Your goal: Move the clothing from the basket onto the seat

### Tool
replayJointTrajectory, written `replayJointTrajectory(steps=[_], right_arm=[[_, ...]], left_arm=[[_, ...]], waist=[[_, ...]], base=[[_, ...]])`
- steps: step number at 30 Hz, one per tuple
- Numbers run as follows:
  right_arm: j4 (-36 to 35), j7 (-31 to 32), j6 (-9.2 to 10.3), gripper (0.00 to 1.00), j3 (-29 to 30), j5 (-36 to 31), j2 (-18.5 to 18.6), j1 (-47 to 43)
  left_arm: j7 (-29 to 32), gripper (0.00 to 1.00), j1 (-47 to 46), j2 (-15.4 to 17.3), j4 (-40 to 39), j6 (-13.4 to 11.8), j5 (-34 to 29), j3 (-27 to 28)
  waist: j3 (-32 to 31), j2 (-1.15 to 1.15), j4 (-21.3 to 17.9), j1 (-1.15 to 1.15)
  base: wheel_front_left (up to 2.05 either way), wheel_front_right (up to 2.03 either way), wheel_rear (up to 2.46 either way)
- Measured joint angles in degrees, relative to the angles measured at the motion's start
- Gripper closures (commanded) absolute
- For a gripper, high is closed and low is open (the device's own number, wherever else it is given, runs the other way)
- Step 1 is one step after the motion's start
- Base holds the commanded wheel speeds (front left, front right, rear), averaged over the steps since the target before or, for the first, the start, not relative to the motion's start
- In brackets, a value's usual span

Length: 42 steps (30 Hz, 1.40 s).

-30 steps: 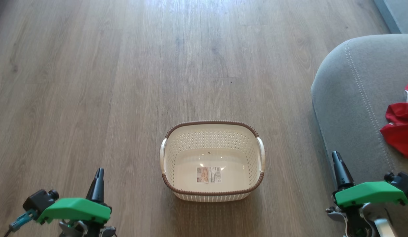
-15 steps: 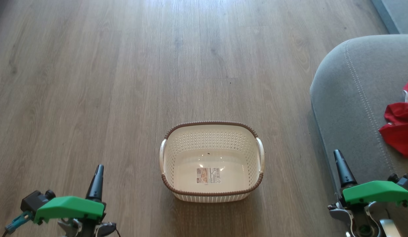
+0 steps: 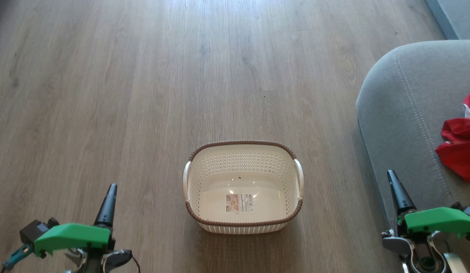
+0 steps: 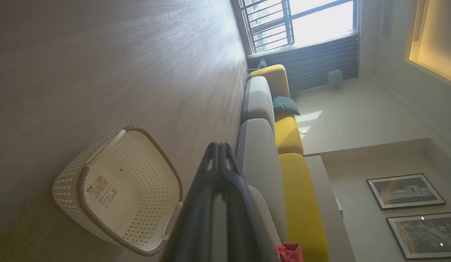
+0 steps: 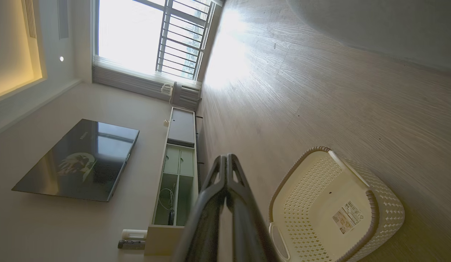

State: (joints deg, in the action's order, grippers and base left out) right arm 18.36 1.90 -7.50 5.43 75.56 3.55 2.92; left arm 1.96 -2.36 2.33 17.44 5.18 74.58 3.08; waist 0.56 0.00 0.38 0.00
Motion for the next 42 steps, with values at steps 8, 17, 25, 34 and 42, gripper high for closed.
replayJointTrajectory(steps=[8, 17, 25, 34, 42], right_arm=[[-0.7, 1.3, 0.01, 1.00, 0.6, 4.9, -0.2, 0.0], [-1.4, 2.7, 0.01, 1.00, 1.5, 10.5, -0.5, 0.1], [-1.9, 3.7, 0.01, 1.00, 1.9, 14.7, -0.7, 0.1], [-2.1, 4.3, 0.01, 1.00, 2.1, 16.3, -0.7, 0.1], [-2.1, 4.3, 0.01, 1.00, 2.1, 16.3, -0.8, 0.1]], left_arm=[[1.1, 1.00, -0.2, 0.0, -0.4, 0.7, 5.2, 0.5], [2.8, 1.00, -0.3, 0.0, -0.8, 1.2, 11.0, 0.8], [4.0, 1.00, -0.5, 0.0, -1.2, 1.7, 15.7, 1.1], [4.1, 1.00, -1.1, 0.0, -1.5, 1.8, 17.2, 1.4], [4.1, 1.00, -1.1, 0.0, -1.5, 1.8, 17.2, 1.4]], waist=[[-0.1, 0.00, -0.1, 0.00], [-0.3, 0.00, -0.3, 0.00], [-0.4, 0.00, -0.4, 0.00], [-0.4, 0.00, -0.4, 0.00], [-0.4, 0.00, -0.4, 0.00]], base=[[0.00, 0.00, 0.00], [0.00, 0.00, 0.00], [0.00, 0.00, 0.00], [0.00, 0.00, 0.00], [0.00, 0.00, 0.00]])
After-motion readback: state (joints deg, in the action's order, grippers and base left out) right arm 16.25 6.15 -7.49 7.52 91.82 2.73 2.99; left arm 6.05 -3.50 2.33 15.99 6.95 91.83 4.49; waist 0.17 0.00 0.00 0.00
